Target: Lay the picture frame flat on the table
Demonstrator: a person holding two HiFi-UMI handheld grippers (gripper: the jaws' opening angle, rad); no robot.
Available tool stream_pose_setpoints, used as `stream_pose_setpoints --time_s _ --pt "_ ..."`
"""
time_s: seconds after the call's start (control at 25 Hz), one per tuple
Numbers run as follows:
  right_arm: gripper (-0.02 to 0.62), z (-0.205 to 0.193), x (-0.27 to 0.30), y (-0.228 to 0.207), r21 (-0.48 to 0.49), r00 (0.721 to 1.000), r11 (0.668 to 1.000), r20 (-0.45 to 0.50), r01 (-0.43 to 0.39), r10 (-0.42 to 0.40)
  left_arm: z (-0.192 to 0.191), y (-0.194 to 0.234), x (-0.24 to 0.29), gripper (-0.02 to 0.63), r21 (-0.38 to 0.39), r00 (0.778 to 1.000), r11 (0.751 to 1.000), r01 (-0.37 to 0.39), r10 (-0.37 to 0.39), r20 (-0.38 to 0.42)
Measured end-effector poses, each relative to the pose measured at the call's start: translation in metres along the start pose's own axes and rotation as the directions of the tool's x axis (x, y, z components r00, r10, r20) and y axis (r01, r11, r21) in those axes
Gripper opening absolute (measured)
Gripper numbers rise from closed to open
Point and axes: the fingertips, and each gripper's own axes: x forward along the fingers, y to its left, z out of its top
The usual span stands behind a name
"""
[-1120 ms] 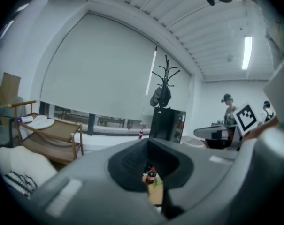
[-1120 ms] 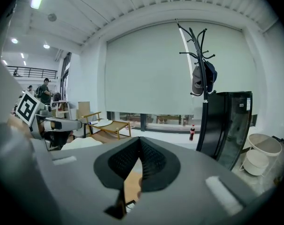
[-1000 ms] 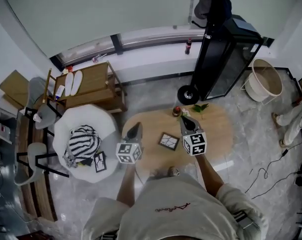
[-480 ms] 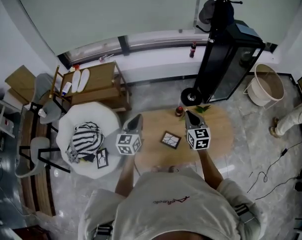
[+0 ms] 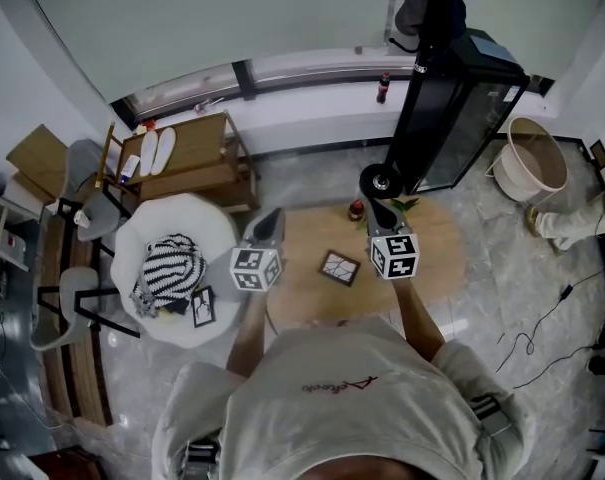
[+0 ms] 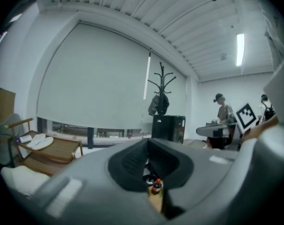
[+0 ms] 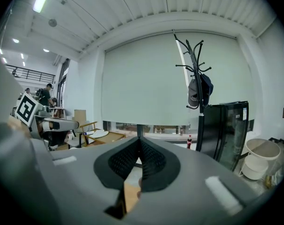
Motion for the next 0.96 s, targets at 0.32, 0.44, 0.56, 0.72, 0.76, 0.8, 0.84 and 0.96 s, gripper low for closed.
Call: stream_pose_setpoints --time_s 0.32,0.44,0.56,0.72,0.76,0.8,0.84,0.96 --pt "0.003 0.004 0.012 0.01 0.002 1.0 1.0 0.018 -0.016 0.016 0.01 0.009 0.003 0.002 0.018 1.0 1.0 -0.002 0.002 0.01" --pt "0.003 0.003 0.013 0.011 -0.002 1.0 1.0 0.023 -0.007 0.007 0.011 0.012 0.004 0.002 0.023 1.0 1.0 0.003 -0.003 0.014" --pt "0.003 0.003 0.014 0.013 -0.008 1.0 1.0 0.02 -0.004 0.004 0.012 0.013 0.006 0.002 0.024 1.0 1.0 0.009 -0.009 0.016" --pt "0.003 0.005 0.015 0.013 -0.01 1.0 1.0 0.024 0.002 -0.001 0.012 0.012 0.007 0.002 0.024 0.999 0.999 0.021 -0.022 0.024" --pt "0.003 0.006 0.016 0.012 -0.011 1.0 1.0 0.027 0.004 -0.003 0.012 0.012 0.008 0.002 0.024 0.999 0.999 0.025 -0.026 0.024" --pt "0.003 0.008 0.017 0.013 -0.014 1.0 1.0 0.031 0.004 -0.004 0.013 0.012 0.008 0.002 0.025 0.999 0.999 0.028 -0.028 0.024" --pt "0.003 0.009 0.017 0.014 -0.017 0.999 1.0 0.033 0.004 -0.003 0.013 0.013 0.009 0.002 0.025 0.999 0.999 0.029 -0.03 0.024" --pt "0.003 0.011 0.02 0.018 -0.023 0.999 1.0 0.04 0.0 0.001 0.014 0.016 0.009 0.002 0.027 0.999 0.999 0.031 -0.032 0.027"
